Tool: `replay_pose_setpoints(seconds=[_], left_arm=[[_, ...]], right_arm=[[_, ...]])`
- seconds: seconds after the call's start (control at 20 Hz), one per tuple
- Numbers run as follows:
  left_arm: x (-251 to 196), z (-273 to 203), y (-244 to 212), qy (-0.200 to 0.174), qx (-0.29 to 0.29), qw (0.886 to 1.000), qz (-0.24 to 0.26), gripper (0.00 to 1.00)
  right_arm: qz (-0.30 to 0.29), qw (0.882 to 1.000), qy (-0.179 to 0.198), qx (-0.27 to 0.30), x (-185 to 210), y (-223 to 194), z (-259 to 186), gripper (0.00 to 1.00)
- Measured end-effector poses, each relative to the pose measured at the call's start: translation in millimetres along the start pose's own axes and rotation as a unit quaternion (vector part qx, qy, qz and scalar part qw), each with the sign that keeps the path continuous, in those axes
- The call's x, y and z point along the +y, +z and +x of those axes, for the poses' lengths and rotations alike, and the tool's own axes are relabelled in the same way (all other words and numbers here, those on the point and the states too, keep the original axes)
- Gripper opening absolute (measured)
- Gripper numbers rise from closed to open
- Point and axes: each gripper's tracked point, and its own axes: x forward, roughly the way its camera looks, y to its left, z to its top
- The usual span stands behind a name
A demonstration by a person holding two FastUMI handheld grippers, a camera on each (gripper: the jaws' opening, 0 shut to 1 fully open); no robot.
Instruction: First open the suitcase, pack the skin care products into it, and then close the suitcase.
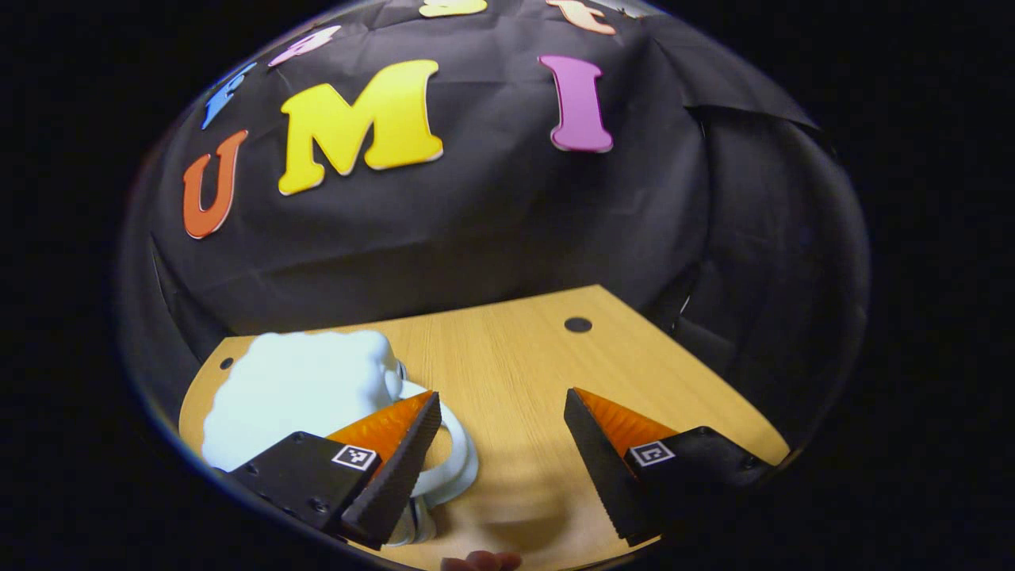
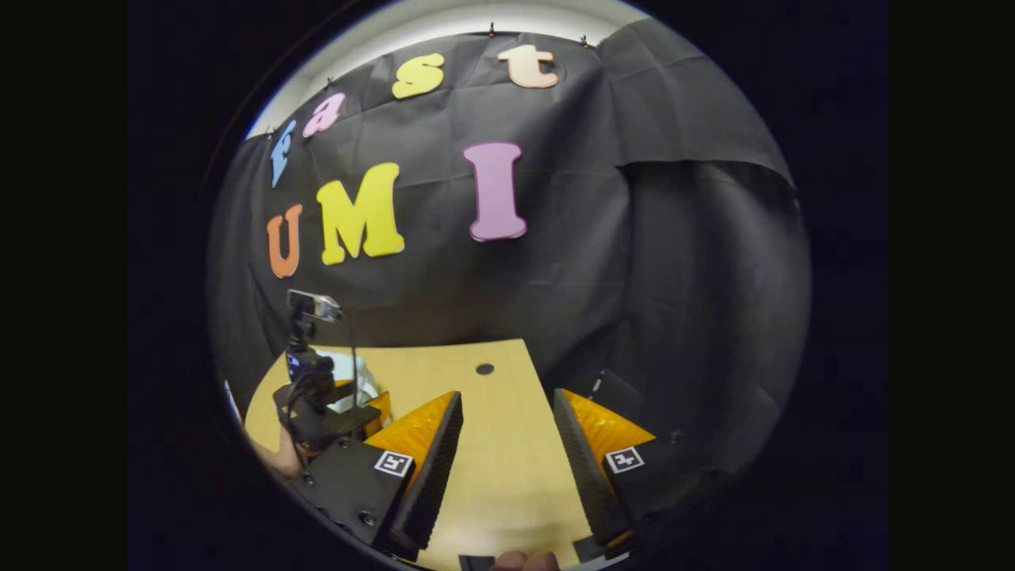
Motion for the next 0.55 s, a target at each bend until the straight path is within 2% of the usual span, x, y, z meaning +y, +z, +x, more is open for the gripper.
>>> replay_pose_setpoints(seconds=[0.15,0.35,0.4,0.55], left_arm=[[29,-53,81,0.021,-0.084,0.995,-0.050,0.99],[65,-122,150,0.053,-0.157,0.984,-0.060,0.98],[73,-136,160,0.063,-0.168,0.982,-0.062,0.98],[96,-157,178,0.091,-0.191,0.975,-0.063,0.98]], right_arm=[[-0.012,0.998,0.039,-0.057,38,38,18,0.70],[-0.030,0.990,0.084,-0.112,93,77,28,0.70],[-0.032,0.988,0.090,-0.123,105,85,28,0.70],[-0.029,0.985,0.068,-0.159,116,102,24,0.70]])
